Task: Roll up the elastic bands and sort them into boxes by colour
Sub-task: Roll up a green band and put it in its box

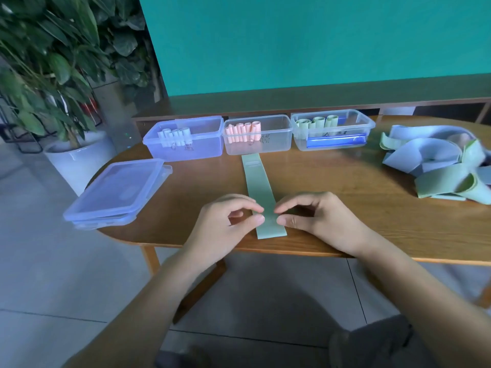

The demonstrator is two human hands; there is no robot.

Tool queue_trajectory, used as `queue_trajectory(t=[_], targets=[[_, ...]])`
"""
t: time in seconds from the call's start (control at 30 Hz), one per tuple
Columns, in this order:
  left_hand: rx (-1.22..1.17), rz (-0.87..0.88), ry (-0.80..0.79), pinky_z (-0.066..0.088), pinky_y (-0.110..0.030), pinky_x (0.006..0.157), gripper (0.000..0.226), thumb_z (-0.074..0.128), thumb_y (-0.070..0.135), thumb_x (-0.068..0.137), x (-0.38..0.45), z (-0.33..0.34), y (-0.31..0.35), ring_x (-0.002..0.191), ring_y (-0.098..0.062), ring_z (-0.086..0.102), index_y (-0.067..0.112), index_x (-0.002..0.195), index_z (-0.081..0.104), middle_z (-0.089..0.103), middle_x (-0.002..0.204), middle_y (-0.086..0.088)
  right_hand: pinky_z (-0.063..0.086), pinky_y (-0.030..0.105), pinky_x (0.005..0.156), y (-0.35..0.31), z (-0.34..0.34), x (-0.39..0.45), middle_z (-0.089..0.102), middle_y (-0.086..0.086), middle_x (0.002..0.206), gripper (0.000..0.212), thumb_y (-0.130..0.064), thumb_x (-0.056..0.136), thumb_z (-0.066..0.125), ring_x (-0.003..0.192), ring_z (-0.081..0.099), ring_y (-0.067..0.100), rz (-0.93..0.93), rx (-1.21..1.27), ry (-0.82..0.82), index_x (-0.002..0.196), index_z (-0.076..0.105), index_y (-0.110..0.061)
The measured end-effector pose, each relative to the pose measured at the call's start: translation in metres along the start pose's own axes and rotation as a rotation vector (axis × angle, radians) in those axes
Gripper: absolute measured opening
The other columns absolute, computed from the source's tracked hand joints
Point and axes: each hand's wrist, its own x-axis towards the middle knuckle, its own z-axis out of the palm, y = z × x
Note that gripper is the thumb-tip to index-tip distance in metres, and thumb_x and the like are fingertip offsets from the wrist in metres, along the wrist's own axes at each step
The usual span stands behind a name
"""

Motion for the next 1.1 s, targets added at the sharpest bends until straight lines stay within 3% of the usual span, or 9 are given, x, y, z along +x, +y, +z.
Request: queue_trajectory(t=[0.1,0.27,0.4,0.57,0.8,0.93,1.1], targets=[[0.041,0.049,-0.045,0.053,-0.019,0.081,0.006,0.083,0.022,0.08,-0.01,-0.002,0.007,0.094,-0.009,0.068,0.021,0.086,0.081,0.072,0.093,0.014,0.052,0.035,0.097,-0.002,0.001,-0.007,0.075,-0.007,0.103,0.017,-0.028,0.081,0.082,0.102,0.07,0.015,-0.069,0.025,-0.056,0.095,0.08,-0.018],[0.077,0.018,-0.116,0.054,-0.025,0.085,0.009,0.085,0.032,0.076,-0.01,-0.003,0.003,0.097,-0.008,0.067,0.027,0.083,0.081,0.071,0.094,0.017,0.053,0.039,0.092,0.0,0.002,-0.006,0.073,-0.009,0.101,0.016,-0.029,0.08,0.084,0.099,0.069,0.013,-0.09,-0.055,-0.114,0.093,0.08,-0.021],[0.122,0.017,-0.171,0.053,-0.028,0.088,0.011,0.085,0.037,0.076,-0.007,-0.003,0.002,0.1,-0.007,0.066,0.03,0.083,0.08,0.07,0.097,0.018,0.052,0.032,0.091,0.001,0.002,-0.005,0.073,-0.009,0.101,0.013,-0.029,0.08,0.084,0.099,0.068,0.011,-0.085,-0.073,-0.119,0.09,0.079,-0.021],[0.137,-0.001,-0.149,0.042,-0.012,0.087,0.012,0.082,0.037,0.079,-0.005,-0.002,0.0,0.105,-0.003,0.062,0.026,0.084,0.08,0.066,0.104,0.019,0.049,0.023,0.091,0.003,0.004,-0.004,0.071,-0.011,0.103,0.013,-0.033,0.082,0.081,0.102,0.066,0.007,-0.068,-0.109,-0.1,0.088,0.078,-0.022],[0.16,-0.068,-0.166,0.044,-0.021,0.097,0.01,0.078,0.037,0.082,-0.003,0.0,0.002,0.117,0.001,0.052,0.028,0.079,0.076,0.054,0.12,0.017,0.043,0.017,0.091,-0.003,0.003,0.003,0.057,-0.021,0.119,0.011,-0.036,0.087,0.077,0.108,0.057,-0.002,0.111,-0.14,-0.138,0.081,0.076,-0.026],[0.16,-0.124,-0.197,0.046,-0.025,0.098,0.013,0.077,0.039,0.083,0.002,-0.001,0.0,0.11,0.003,0.055,0.027,0.077,0.073,0.051,0.119,0.017,0.043,0.022,0.093,-0.006,0.0,0.01,0.052,-0.023,0.124,0.015,-0.04,0.086,0.077,0.111,0.054,-0.002,0.162,-0.158,-0.173,0.081,0.074,-0.026],[0.104,-0.068,-0.218,0.047,-0.024,0.088,0.01,0.075,0.024,0.085,0.004,-0.001,0.002,0.101,-0.006,0.059,0.032,0.083,0.07,0.057,0.105,0.014,0.04,0.013,0.089,-0.005,-0.001,0.014,0.054,-0.014,0.122,0.015,-0.032,0.083,0.081,0.106,0.055,0.0,0.133,-0.12,-0.155,0.081,0.069,-0.024]])
